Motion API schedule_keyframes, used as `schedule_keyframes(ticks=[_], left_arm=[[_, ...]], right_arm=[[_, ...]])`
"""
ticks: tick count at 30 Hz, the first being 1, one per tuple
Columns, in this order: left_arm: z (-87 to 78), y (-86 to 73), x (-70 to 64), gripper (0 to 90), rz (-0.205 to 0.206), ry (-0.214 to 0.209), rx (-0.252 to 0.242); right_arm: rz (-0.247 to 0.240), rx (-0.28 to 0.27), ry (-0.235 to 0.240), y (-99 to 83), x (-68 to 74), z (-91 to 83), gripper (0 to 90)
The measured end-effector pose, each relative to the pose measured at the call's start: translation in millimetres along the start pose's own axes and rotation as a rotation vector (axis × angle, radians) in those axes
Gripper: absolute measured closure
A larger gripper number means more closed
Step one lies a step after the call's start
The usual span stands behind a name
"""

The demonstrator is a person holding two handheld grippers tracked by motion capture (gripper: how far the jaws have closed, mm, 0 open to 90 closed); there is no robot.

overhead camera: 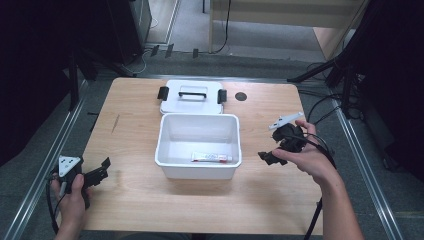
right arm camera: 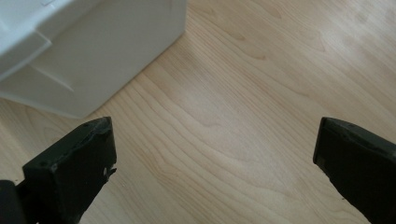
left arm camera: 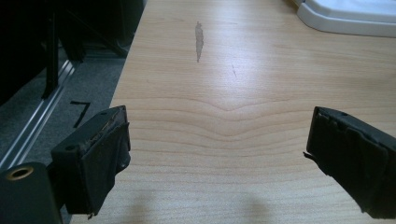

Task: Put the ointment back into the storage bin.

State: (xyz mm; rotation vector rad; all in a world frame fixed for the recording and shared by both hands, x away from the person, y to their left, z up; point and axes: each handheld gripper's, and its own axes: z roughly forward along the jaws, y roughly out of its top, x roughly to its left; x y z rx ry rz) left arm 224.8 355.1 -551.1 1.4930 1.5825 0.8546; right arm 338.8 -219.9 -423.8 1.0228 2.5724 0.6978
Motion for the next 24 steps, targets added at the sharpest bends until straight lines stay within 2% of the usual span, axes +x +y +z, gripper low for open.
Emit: schedule_keyframes(ticks=[4, 5, 6, 15, 20, 24], left_arm=[[0.1, 0.0, -0.1, 6.9, 0.001, 0.002, 0.000], [0.1, 0.0, -0.1, 6.8, 0.001, 0.002, 0.000], [0.1, 0.0, -0.3, 6.8, 0.002, 0.001, 0.000], [-0.1, -0.1, -0.3, 6.9, 0.003, 0.002, 0.001], [-0.2, -0.1, -0.6, 6.9, 0.003, 0.003, 0.002], [-0.2, -0.2, -0.8, 6.9, 0.003, 0.002, 0.001]], right_arm=[[0.043, -0.040, -0.031, -22.3, -3.0, 6.0, 0.0], [0.043, -0.040, -0.031, -22.3, -3.0, 6.0, 0.0], [0.064, -0.066, -0.044, -34.6, -5.0, 9.6, 0.0], [0.202, -0.186, -0.113, -87.3, -13.3, 18.7, 0.0], [0.243, -0.231, -0.157, -114.9, -16.8, 20.6, 0.0], [0.275, -0.263, -0.169, -135.7, -17.5, 20.7, 0.0]])
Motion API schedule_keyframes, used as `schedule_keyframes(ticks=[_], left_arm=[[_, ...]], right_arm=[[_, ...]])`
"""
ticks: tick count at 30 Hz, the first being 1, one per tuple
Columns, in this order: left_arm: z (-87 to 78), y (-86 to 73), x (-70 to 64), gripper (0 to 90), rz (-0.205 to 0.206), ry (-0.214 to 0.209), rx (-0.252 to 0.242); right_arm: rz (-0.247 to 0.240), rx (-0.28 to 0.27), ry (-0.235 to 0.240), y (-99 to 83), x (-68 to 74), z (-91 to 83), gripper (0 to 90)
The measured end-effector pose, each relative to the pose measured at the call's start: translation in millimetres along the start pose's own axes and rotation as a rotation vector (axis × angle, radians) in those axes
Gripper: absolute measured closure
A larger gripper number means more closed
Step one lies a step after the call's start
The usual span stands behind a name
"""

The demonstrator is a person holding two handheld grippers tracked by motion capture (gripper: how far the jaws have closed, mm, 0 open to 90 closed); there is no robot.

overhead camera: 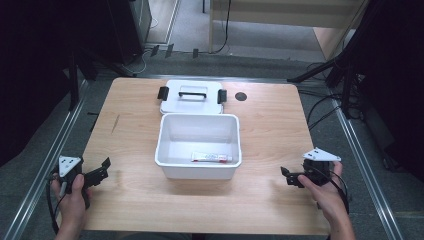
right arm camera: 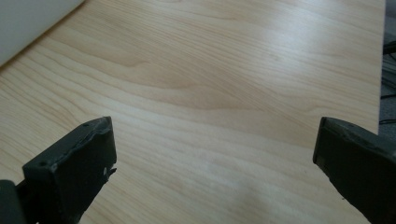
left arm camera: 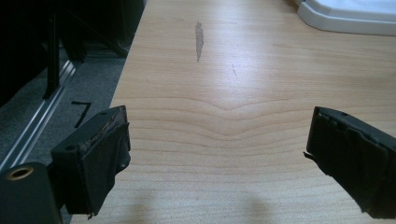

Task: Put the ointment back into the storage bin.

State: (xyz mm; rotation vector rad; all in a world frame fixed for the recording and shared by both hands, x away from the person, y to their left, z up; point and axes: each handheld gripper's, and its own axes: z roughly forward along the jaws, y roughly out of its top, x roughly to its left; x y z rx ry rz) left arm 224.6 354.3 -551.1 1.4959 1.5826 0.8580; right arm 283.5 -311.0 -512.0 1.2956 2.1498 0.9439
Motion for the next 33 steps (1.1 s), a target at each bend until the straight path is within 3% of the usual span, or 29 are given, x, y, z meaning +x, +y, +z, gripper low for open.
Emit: schedule_keyframes(ticks=[15, 27, 33], left_arm=[[-0.1, 0.1, -0.1, 6.9, 0.001, 0.000, 0.001], [0.3, 0.2, 0.2, 6.9, 0.001, -0.005, 0.004], [0.7, 0.6, 0.3, 6.9, 0.000, -0.008, 0.014]], right_arm=[[0.120, -0.088, -0.064, -54.2, -13.0, -19.5, 0.0], [0.209, -0.166, -0.134, -70.1, -11.7, -26.8, 0.0], [0.230, -0.184, -0.137, -71.8, -12.5, -28.8, 0.0]])
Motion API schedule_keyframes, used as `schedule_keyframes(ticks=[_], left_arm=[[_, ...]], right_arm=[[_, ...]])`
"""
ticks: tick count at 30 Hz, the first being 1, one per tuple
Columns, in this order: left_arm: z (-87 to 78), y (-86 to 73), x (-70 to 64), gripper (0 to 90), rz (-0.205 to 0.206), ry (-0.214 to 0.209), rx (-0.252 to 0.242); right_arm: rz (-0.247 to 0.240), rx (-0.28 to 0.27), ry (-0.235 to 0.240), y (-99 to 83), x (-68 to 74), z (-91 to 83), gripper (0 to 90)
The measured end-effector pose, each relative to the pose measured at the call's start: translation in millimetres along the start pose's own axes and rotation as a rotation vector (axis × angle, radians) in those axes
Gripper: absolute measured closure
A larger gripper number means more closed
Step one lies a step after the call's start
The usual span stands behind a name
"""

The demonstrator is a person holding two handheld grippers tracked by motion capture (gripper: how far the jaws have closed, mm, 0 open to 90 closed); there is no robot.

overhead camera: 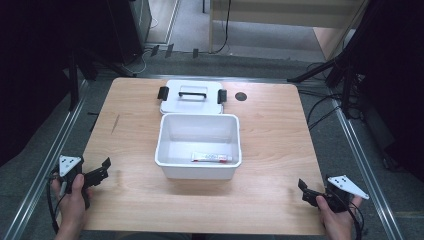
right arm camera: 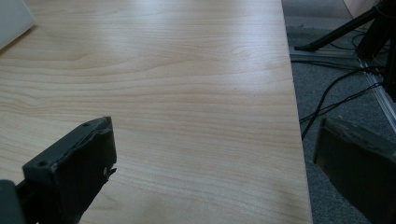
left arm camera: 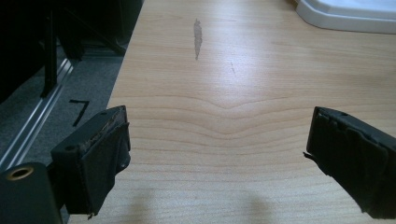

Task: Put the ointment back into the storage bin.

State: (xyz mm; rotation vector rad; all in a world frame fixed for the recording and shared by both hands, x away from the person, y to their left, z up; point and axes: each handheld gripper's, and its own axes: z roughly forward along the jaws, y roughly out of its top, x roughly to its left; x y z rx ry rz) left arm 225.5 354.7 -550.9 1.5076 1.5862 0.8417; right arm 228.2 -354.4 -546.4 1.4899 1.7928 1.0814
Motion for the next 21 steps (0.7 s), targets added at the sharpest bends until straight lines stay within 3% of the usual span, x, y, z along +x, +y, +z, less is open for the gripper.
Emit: schedule_keyframes(ticks=[10, 15, 21], left_arm=[[0.0, -0.3, -0.5, 6.7, 0.011, -0.018, -0.009], [-0.8, -0.4, 1.9, 6.7, -0.011, -0.025, -0.014], [-2.2, -1.0, 1.6, 6.9, -0.001, -0.073, -0.072]], right_arm=[[-0.002, 0.017, 0.007, 0.6, -0.2, 1.5, 0.0], [-0.003, 0.019, 0.012, 0.5, 0.0, 1.4, 0.0], [-0.001, 0.021, 0.024, 0.9, -0.8, 1.9, 0.0]])
